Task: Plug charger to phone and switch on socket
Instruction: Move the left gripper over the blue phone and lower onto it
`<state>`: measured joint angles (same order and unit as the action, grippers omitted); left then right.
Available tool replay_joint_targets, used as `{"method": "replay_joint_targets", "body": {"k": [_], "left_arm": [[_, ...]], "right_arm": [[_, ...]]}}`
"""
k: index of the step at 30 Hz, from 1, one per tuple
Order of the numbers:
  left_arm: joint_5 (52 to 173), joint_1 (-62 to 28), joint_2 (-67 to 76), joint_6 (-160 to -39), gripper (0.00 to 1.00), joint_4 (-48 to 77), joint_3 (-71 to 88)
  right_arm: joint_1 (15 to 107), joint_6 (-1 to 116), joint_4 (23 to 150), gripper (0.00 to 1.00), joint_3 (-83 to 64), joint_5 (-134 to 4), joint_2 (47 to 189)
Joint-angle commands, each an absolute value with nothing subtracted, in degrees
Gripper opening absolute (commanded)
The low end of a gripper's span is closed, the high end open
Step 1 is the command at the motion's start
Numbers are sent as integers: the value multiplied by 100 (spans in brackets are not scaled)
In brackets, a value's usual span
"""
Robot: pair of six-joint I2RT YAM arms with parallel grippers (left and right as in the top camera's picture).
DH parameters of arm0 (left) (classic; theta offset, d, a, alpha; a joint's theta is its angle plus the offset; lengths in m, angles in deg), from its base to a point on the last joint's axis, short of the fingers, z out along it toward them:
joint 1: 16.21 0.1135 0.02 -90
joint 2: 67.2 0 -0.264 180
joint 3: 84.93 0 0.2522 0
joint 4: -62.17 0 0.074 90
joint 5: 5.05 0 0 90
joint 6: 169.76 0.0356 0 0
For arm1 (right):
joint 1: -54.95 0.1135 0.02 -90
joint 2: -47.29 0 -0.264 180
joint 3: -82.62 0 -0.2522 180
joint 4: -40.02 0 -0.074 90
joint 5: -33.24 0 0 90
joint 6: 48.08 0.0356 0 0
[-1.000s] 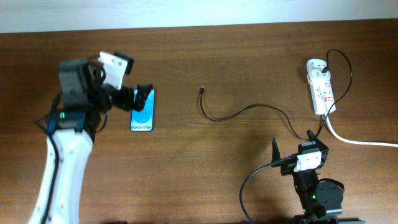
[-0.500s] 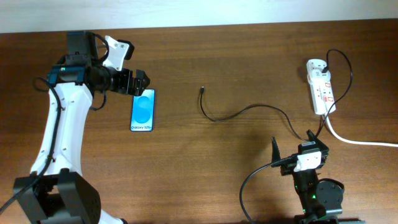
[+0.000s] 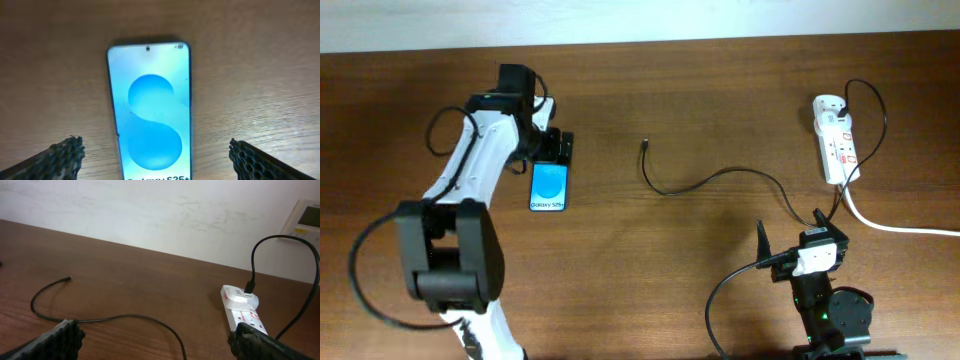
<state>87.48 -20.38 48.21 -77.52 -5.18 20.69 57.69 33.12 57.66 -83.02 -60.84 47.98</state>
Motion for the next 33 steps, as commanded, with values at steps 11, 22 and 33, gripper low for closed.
{"method": "replay_joint_targets", "body": {"k": [11,22,33], "left_arm": [[8809,-2057,5549,-7933,99,-583,2193],[8472,-2062,5571,-8206,100,-330,2189],[8463,-2127,5840,-8191,99,-349,2080]], "right_arm": [[5789,3380,5803,98,-8331,-6099,4761],[5789,3380,5803,98,-8331,-6099,4761],[5789,3380,5803,98,-8331,-6099,4761]]}}
